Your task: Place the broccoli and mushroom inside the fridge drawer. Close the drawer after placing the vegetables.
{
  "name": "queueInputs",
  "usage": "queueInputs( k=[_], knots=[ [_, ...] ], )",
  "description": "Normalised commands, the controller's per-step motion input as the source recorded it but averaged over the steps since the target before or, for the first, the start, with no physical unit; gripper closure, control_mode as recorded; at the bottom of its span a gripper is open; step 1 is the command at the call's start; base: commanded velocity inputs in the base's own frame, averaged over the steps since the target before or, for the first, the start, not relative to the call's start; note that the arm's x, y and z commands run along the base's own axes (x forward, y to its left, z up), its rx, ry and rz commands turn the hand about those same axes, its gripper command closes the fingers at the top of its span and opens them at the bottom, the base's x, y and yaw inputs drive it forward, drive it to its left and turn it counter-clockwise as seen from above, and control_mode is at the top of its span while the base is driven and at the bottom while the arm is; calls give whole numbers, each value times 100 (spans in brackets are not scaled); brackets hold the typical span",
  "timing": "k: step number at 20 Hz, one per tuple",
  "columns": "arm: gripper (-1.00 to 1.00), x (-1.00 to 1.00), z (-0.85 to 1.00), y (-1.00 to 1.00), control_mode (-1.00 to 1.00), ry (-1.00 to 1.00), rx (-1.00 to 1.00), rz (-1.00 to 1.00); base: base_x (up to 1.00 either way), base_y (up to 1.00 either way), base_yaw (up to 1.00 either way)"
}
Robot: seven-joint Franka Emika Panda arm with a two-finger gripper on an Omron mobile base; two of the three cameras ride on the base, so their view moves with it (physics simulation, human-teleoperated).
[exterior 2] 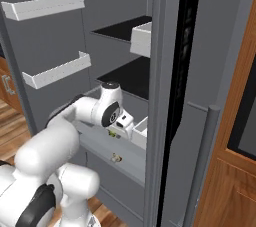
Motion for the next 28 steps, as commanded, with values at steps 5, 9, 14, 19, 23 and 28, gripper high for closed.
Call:
queueInputs(
  k=[5,9,14,19,23,28],
  knots=[
    [100,-14,-62,0,-100,0,0,0,0,0,0],
    [100,-3,-58,0,-100,0,0,0,0,0,0],
    [100,0,-33,0,-100,0,0,1,0,0,0],
    [100,-7,-46,0,-100,0,0,3,0,0,0],
    [-100,-23,-56,2,-100,0,0,4,0,0,0],
    [-100,-40,-42,0,-100,-3,0,1,0,0,0]
  ],
)
